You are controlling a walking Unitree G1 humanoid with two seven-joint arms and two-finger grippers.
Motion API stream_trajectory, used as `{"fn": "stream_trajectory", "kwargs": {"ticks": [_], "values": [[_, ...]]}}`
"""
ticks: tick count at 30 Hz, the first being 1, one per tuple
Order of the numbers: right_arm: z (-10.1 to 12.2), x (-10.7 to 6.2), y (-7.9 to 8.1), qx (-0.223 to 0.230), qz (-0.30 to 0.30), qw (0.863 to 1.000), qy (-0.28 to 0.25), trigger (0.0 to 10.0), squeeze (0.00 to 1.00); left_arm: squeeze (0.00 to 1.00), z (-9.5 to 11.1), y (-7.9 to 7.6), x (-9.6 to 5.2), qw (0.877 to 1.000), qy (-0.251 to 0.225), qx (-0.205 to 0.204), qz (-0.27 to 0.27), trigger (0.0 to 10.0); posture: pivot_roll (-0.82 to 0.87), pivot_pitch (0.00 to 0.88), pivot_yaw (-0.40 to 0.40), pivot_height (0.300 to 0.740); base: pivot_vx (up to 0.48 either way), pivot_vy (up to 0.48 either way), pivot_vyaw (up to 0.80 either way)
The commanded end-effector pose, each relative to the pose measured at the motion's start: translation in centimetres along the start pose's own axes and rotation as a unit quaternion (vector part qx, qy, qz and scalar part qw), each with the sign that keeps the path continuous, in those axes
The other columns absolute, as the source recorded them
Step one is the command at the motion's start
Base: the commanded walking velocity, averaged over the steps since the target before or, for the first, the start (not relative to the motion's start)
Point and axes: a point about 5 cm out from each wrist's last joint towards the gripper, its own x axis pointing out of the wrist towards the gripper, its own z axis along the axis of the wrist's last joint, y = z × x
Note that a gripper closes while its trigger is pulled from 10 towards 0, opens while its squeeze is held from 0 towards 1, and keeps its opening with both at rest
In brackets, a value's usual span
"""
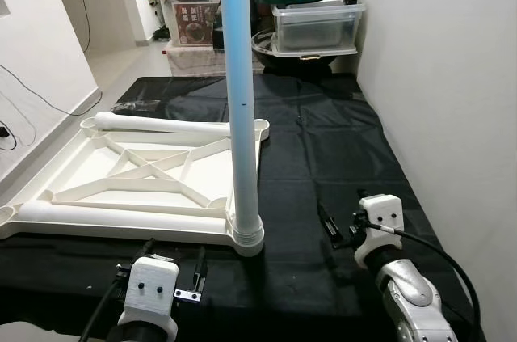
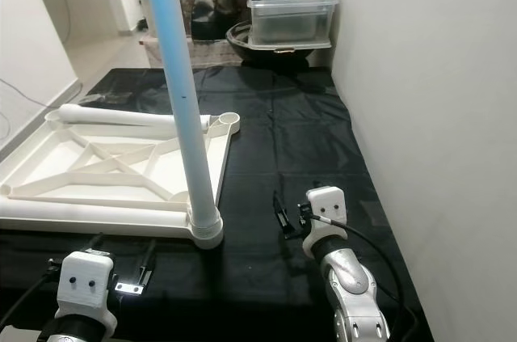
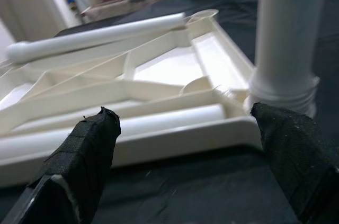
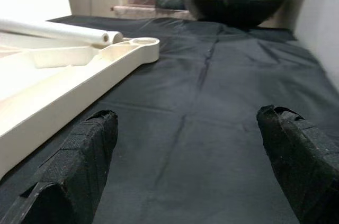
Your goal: Building children table
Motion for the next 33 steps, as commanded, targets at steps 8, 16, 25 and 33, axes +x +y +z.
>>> {"fn": "stream_trajectory", "kwargs": {"ticks": [8, 16, 25, 33], "values": [[0.7, 1.1, 1.9, 0.009, 0.022, 1.000, -0.009, 10.0, 0.00, 0.00, -0.4, -0.3, 0.3, 1.000, 0.004, 0.003, -0.003, 10.0, 0.05, 0.000, 0.014, 0.740, 0.000, 0.000, 0.00], [0.2, 1.7, 2.2, 0.011, 0.017, 1.000, 0.009, 10.0, 0.00, 0.00, -1.0, -0.6, 0.4, 1.000, 0.020, -0.004, -0.008, 10.0, 0.05, 0.000, 0.009, 0.740, -0.177, 0.000, 0.00], [0.0, 1.9, 2.2, 0.006, 0.016, 1.000, 0.016, 10.0, 0.00, 0.00, -1.1, -0.7, 0.4, 1.000, 0.022, -0.003, -0.009, 10.0, 0.06, 0.000, 0.007, 0.740, -0.172, 0.000, 0.00], [-0.1, 1.9, 2.3, 0.007, 0.015, 1.000, 0.021, 10.0, 0.00, 0.00, -1.1, -0.9, 0.4, 1.000, 0.021, -0.003, -0.015, 10.0, 0.05, 0.000, 0.007, 0.740, 0.000, 0.000, 0.00]]}}
